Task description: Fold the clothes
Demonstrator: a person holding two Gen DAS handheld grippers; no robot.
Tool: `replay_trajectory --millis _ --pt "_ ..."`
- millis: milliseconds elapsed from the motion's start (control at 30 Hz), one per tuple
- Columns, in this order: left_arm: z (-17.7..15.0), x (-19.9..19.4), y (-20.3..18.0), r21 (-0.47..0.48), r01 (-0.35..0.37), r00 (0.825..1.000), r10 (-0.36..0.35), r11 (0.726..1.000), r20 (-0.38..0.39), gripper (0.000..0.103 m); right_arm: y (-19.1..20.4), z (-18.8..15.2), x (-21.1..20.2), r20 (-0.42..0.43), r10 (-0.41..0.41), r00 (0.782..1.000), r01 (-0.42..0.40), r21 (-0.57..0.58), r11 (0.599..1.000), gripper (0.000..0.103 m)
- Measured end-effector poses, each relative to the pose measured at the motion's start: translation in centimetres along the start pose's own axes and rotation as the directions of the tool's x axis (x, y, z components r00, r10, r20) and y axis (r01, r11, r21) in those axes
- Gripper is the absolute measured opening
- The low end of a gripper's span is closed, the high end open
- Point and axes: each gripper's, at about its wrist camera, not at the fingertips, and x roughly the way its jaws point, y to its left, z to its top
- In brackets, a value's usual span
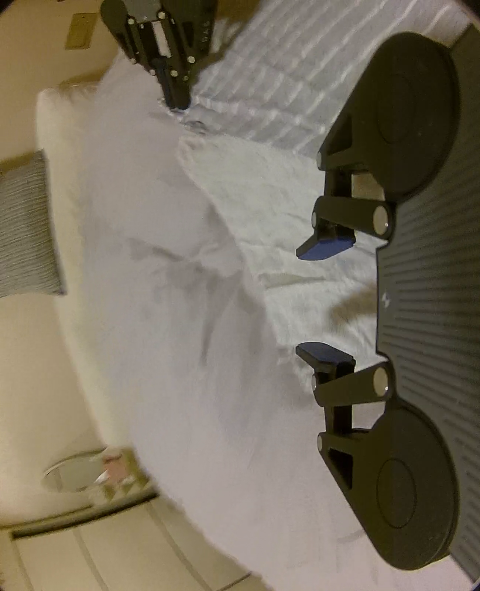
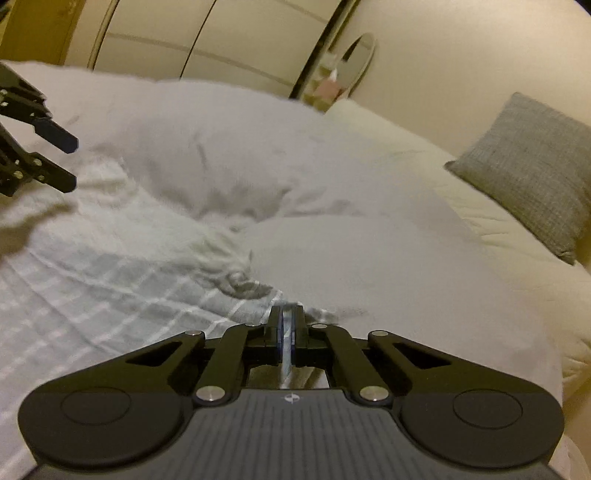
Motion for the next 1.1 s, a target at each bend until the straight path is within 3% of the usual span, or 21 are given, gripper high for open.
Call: replay_trajectory --millis 67,100,200,333,400,467,533,633,767,900,1100 --pt "-0.7 1.7 0.3 0.016 -0.009 1.0 0.01 1.0 -0.03 0.048 -1.5 -0.5 0.8 -0.006 -0.013 1.0 0.013 0.081 0.997 0.0" --pt "-1.1 2.2 0.6 0.015 -0.02 0.999 0.02 1.0 -0.031 0.055 -2.2 -0.7 1.0 -0.008 -0.028 1.0 0.029 0.121 0.992 0.0" --pt "-1.4 2.1 1.8 -0.03 -0.044 0.999 0.043 0.999 -0.02 0.063 -3.5 -1.3 -0.3 0.006 -0.06 0.998 0.057 0.183 0.981 0.0" --pt "-0.8 0.3 2.3 -0.047 -0.069 0.997 0.07 0.996 0.018 0.055 -2.0 -1.6 -3.7 0.093 -0.015 0.996 0.002 0.137 0.991 0.0" --pt "0.2 -0.9 1.7 -0.066 -0.036 0.997 0.04 0.997 0.063 0.051 -0.8 -1.7 -4.2 0.102 0.035 0.994 -0.045 0.098 0.994 0.0" --pt "1.3 -1.8 0.7 -0.067 0.014 0.995 -0.007 0.998 0.099 0.051 0.1 -1.6 -3.5 0.076 0.071 0.995 -0.076 0.069 0.995 0.0" --pt "2.3 -1.7 -1.5 0.002 0.054 0.994 -0.054 0.999 0.096 0.052 0.7 -1.9 -1.9 0.002 0.086 0.996 -0.086 0.058 0.995 0.0" --pt "1.8 0.2 -3.3 0.085 0.046 0.999 -0.047 0.995 0.011 0.053 0.7 -3.1 -1.2 -0.064 0.079 0.995 -0.074 0.076 0.994 0.0" --pt "0.0 1.2 -1.7 0.004 0.018 0.999 -0.018 1.0 -0.028 0.054 0.5 -3.6 -2.5 -0.066 0.085 0.994 -0.08 0.081 0.993 0.0" --pt "-0.9 -2.4 -0.4 -0.074 -0.019 1.0 0.018 0.997 -0.014 0.052 0.2 -3.1 -5.5 -0.014 0.099 0.995 -0.095 0.175 0.98 0.006" --pt "-4.9 -9.5 -0.7 -0.141 -0.046 0.999 0.047 0.989 0.007 0.054 3.9 -5.1 -9.6 -0.024 0.193 0.981 -0.184 0.209 0.96 0.011"
